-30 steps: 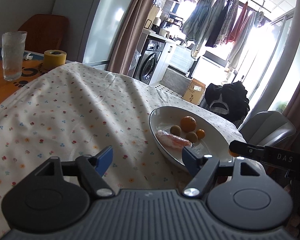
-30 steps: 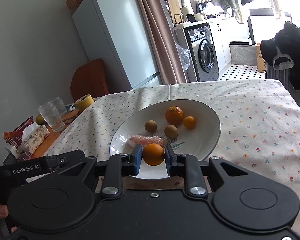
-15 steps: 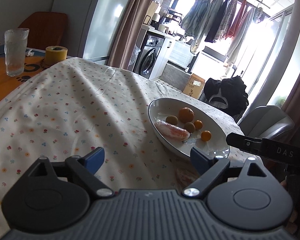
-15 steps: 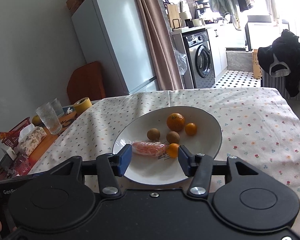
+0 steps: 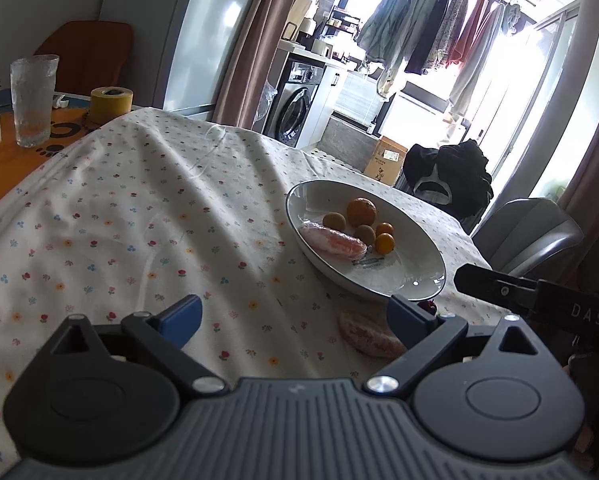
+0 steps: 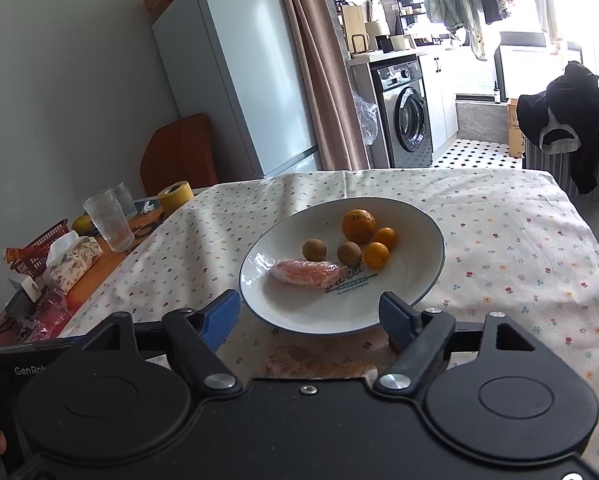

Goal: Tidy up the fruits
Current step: 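Withdraw both grippers from the bowl toward the remaining fruit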

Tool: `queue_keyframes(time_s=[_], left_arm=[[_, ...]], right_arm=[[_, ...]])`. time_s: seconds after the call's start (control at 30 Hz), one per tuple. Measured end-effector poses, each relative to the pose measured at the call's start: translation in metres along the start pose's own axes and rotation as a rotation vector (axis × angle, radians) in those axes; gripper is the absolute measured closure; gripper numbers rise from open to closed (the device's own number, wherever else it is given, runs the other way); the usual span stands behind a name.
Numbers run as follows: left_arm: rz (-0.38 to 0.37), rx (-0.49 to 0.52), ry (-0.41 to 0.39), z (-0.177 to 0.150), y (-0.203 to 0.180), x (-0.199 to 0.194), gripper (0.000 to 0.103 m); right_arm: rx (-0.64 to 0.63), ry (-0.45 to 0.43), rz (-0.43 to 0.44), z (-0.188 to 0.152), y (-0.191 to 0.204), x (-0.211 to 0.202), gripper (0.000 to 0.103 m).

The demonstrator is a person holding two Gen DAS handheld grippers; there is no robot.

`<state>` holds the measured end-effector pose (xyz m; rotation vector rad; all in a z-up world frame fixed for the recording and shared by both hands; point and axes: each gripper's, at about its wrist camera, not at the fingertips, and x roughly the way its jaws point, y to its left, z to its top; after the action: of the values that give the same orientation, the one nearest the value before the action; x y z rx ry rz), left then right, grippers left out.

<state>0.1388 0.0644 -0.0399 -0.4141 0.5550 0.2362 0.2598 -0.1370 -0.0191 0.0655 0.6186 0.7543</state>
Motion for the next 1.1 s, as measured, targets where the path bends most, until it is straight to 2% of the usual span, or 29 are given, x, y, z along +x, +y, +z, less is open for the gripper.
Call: queue_keyframes(time_s=[0.23,0.9,1.1], left_arm=[[-0.025,0.036,0.016,-0.007,-0.012,-0.004,0.005],[-0.074,0.09,0.045,-0.016,-0.041,-0.003,0.005],[-0.098,0.137,0.084,-0.021,-0.054,0.005,0.005]], right_arm=[[-0.002,-0.009,-0.011,-0.008,-0.001,-0.018,0.012],[0.039,-0.023,-0.05,-0.024,-0.024,-0.048,0.006],[0.056,-0.022,-0.064,-0.028,-0.037,-0.054,0.006]])
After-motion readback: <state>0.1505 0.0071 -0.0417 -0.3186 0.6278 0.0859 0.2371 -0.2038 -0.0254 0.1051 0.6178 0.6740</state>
